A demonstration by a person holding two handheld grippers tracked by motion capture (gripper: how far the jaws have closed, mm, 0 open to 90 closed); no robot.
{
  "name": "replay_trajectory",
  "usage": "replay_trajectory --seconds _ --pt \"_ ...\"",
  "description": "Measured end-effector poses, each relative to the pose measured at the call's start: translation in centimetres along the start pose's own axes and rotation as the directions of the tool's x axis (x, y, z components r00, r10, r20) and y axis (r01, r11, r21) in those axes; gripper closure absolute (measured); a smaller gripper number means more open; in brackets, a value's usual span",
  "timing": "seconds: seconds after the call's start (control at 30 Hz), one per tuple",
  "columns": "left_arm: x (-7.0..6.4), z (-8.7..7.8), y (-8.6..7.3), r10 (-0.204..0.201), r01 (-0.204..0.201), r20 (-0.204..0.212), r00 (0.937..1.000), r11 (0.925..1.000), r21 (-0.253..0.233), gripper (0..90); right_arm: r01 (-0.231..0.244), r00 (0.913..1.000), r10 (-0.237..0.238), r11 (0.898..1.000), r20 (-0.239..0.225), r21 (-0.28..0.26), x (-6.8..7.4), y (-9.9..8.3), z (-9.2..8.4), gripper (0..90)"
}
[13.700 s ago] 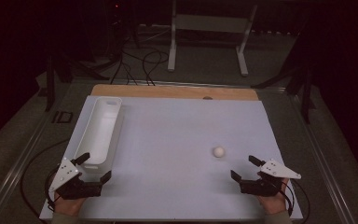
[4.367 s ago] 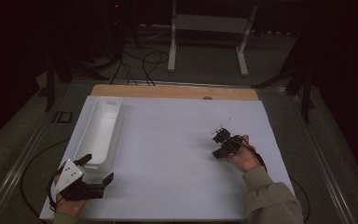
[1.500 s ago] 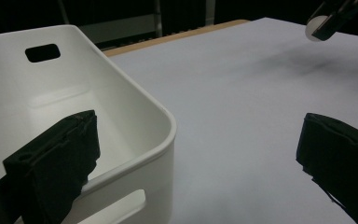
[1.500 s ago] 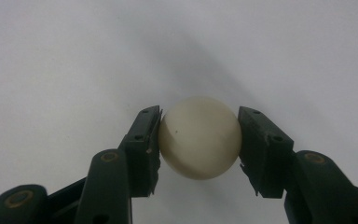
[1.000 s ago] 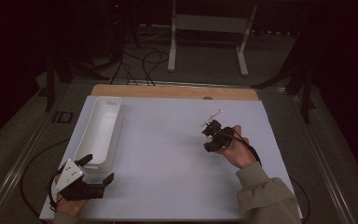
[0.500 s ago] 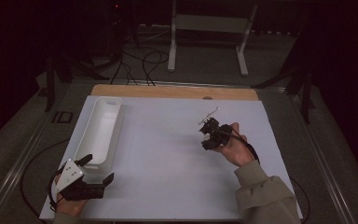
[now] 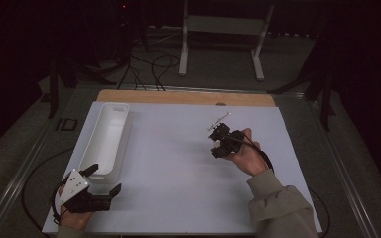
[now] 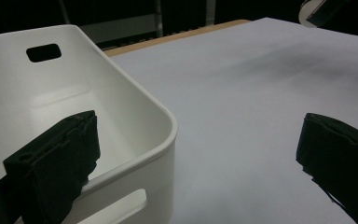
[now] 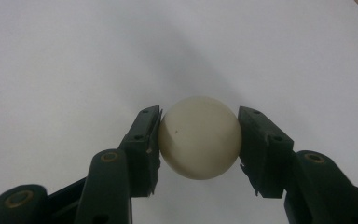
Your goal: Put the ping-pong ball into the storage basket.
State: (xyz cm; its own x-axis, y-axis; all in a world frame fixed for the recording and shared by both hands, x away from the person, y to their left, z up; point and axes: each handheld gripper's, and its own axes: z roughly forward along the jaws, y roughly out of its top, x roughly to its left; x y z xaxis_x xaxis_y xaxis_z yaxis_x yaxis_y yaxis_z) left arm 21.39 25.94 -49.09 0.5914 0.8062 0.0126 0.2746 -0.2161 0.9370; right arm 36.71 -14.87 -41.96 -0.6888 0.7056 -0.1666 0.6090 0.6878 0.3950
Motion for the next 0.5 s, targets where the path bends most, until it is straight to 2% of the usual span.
replay_trajectory --seconds 0.5 --pt "-0.01 0.01 0.0 0.001 -0.001 -0.001 1.0 1.0 0.0 0.1 0.007 1.0 -0.007 1.0 -0.004 -0.017 0.34 0.9 -0.58 50.3"
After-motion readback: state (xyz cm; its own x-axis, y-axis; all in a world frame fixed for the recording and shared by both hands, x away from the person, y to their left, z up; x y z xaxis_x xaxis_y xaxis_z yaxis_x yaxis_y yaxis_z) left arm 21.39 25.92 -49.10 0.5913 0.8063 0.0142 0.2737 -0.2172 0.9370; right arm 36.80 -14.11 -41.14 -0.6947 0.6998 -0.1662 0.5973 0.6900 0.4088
